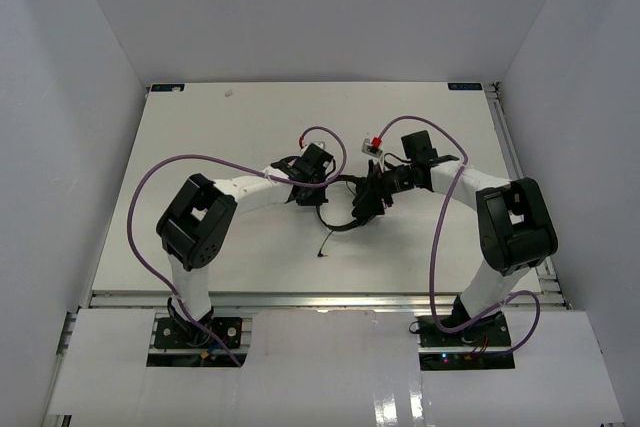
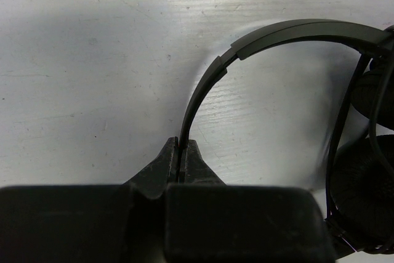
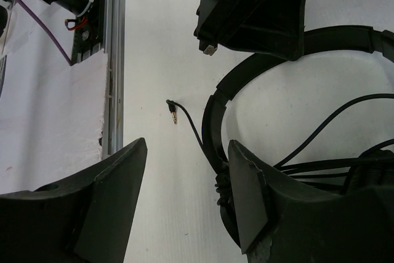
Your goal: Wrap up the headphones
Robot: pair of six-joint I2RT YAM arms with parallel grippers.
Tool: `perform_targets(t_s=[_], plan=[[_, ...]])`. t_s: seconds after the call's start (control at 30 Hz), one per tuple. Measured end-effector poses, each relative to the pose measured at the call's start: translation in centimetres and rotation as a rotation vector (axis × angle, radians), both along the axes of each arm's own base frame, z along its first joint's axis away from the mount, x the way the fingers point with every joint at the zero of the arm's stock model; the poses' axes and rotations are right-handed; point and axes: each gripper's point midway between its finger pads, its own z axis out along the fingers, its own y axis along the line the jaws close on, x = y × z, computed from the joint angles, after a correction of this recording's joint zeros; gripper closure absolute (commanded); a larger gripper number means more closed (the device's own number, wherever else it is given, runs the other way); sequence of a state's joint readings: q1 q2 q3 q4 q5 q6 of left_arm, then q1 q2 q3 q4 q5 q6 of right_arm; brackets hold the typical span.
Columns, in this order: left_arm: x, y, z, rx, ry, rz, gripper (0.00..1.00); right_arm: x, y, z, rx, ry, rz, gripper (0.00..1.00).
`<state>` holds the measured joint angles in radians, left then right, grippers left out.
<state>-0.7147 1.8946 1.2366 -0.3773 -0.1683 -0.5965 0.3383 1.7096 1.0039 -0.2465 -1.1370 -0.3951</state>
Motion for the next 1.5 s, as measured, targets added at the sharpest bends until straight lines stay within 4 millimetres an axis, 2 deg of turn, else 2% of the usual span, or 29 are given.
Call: perform_targets(t_s=[0.17, 0.27, 0.4, 0.53, 0.6, 0.67, 0.83, 1.0, 1.13, 1.27, 1.33, 1.43, 1.5], plan=[[0.0, 0.0, 0.0, -0.002, -0.002, -0.001, 1.0, 0.1, 0.0, 0.2, 0.001, -0.022, 0.002, 0.36], [0.0, -0.1, 0.0, -0.003, -0.002, -0.003, 1.0, -0.7, 0.0, 0.8, -0.004, -0.137, 0.054, 0.29], [0.0, -0.1, 0.0, -0.006, 0.001, -0.006, 1.0, -2.9, 0.6, 2.7, -0.005, -0.398, 0.162, 0.2], [-0.2, -0.2, 0.0, -0.01, 0.007, -0.013, 1.0, -6.9, 1.5, 2.2, -0.02, -0.715, 0.336, 0.22], [-0.2, -0.3, -0.1, -0.013, 0.01, -0.016, 1.0, -8.2, 2.3, 1.7, -0.023, -0.822, 0.426, 0.25], [-0.3, -0.4, -0.1, -0.016, 0.012, -0.019, 1.0, -8.2, 2.9, 0.7, -0.047, -0.891, 0.483, 0.27], [-0.4, -0.5, -0.1, -0.024, 0.02, -0.026, 1.0, -7.1, 3.3, -2.2, -0.152, -0.998, 0.561, 0.34], [-0.6, -0.7, -0.3, -0.029, 0.03, -0.033, 1.0, -5.6, 3.9, -3.0, -0.217, -1.096, 0.574, 0.4], [-0.7, -0.7, -0.5, -0.028, 0.038, -0.035, 1.0, -5.2, 4.4, -3.9, -0.252, -1.128, 0.589, 0.46], [-0.7, -0.7, -0.5, -0.029, 0.038, -0.035, 1.0, -5.6, 5.0, -5.1, -0.274, -1.128, 0.623, 0.59], [-0.7, -0.7, -0.5, -0.03, 0.039, -0.036, 1.0, -5.9, 5.1, -5.8, -0.284, -1.118, 0.639, 0.67], [-0.7, -0.8, -0.5, -0.031, 0.039, -0.037, 1.0, -6.0, 5.2, -6.4, -0.297, -1.105, 0.65, 0.87], [-0.7, -0.8, -0.5, -0.031, 0.04, -0.037, 1.0, -5.9, 5.2, -6.4, -0.3, -1.102, 0.646, 0.92]])
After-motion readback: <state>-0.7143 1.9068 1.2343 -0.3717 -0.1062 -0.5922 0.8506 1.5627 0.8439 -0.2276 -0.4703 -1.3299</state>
